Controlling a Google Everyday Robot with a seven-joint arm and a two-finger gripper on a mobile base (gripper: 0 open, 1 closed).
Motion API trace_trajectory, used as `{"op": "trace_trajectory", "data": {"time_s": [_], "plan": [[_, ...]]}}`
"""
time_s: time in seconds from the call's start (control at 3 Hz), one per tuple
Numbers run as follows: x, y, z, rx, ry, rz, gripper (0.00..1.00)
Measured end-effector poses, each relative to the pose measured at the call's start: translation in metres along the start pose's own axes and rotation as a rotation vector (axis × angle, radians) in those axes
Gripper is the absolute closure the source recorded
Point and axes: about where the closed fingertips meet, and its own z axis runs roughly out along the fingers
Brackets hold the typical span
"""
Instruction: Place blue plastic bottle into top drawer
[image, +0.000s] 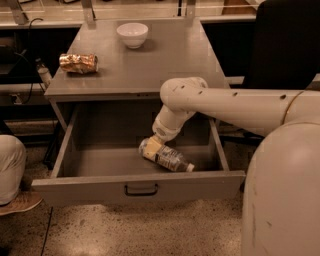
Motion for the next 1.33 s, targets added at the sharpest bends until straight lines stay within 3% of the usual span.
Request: {"op": "trace_trajectory", "data": {"time_s": [0.33, 0.67, 1.0, 1.33], "plan": [[0.012, -0.008, -0.011, 0.011, -0.010, 0.033, 0.00], [0.032, -0.019, -0.039, 0.066, 0.002, 0.073, 0.00], [0.064, -0.027, -0.086, 0.145, 0.023, 0.137, 0.00], [0.110, -0.027, -0.153, 0.250, 0.029, 0.234, 0.00]]}}
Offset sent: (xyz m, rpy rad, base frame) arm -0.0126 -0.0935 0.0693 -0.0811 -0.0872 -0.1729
